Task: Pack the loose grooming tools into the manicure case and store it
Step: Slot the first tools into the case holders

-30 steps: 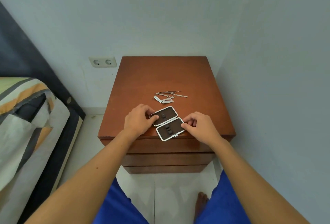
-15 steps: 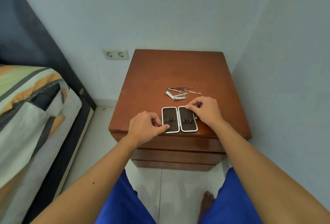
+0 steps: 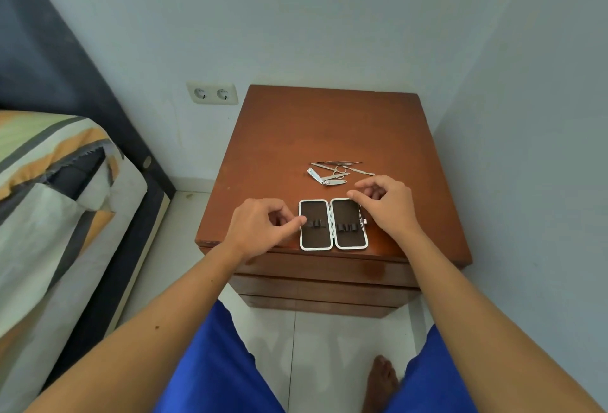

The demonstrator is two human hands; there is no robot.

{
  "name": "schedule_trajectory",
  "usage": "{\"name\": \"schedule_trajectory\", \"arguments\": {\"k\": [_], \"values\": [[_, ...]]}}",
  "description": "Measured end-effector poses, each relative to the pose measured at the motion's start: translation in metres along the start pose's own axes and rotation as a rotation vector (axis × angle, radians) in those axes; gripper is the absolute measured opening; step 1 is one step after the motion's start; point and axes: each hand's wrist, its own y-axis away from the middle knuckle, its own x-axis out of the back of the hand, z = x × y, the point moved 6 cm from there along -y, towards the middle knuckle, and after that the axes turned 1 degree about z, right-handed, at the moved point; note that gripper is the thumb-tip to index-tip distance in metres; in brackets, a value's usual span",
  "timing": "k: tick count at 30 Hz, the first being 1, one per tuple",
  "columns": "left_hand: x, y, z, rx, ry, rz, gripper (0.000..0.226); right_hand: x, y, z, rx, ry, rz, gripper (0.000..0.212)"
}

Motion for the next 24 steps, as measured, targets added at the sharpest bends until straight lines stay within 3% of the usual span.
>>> {"name": "schedule_trajectory", "arguments": {"k": [5, 10, 14, 19, 24], "values": [[0.0, -0.02, -0.003, -0.052, -0.058, 0.089, 0.015, -0.013, -0.018, -0.018, 0.106, 0.028, -0.034, 0.017], [-0.007, -0.028, -0.01, -0.109, -0.099, 0.076, 0.025, -0.039, -0.04, -0.035, 0.206, 0.213, -0.194, 0.021], [-0.011, -0.031, -0.01, -0.142, -0.123, 0.069, 0.025, -0.04, -0.041, -0.035, 0.238, 0.26, -0.215, 0.011], [-0.011, -0.031, -0.01, -0.145, -0.117, 0.091, 0.022, -0.013, -0.024, -0.034, 0.163, 0.042, -0.056, 0.01], [-0.012, -0.029, -0.007, -0.168, -0.157, 0.11, 0.022, -0.004, 0.005, -0.03, 0.092, -0.112, -0.093, 0.023]]}}
